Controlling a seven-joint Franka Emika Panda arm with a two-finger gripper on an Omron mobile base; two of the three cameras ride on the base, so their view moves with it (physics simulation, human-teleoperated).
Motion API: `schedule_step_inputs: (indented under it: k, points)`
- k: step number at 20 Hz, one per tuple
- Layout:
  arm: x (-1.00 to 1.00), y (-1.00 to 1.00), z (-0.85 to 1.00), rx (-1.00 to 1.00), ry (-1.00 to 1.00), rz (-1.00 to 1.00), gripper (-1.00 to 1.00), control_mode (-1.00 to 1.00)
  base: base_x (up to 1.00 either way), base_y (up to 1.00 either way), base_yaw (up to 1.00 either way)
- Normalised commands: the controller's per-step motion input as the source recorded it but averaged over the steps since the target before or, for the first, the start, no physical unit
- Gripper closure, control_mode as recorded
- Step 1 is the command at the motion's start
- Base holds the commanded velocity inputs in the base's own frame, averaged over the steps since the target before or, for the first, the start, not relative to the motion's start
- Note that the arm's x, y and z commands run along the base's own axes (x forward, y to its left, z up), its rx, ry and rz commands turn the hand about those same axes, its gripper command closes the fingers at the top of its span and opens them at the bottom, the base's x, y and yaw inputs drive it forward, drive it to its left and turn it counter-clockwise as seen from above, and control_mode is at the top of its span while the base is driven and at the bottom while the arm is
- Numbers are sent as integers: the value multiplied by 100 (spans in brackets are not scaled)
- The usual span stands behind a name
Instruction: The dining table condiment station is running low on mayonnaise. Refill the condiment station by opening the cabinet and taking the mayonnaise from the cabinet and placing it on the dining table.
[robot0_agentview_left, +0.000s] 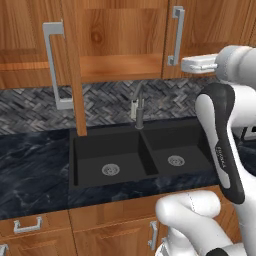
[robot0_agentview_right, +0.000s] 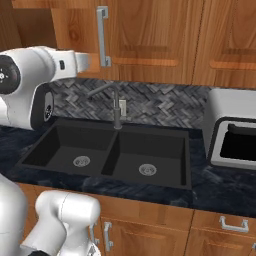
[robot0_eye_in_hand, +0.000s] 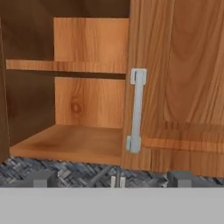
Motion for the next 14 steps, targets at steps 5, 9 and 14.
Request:
schedule_step_inputs:
  k: [5,9,14]
  points:
    - [0,-53,0,3,-7,-10,-100,-100,0,0,0]
    - [0,-63,0,8,-11,-2,-100,-100,0,0,0]
    - [2,-21,3,1,-8,0,-100,-100,0,0,0]
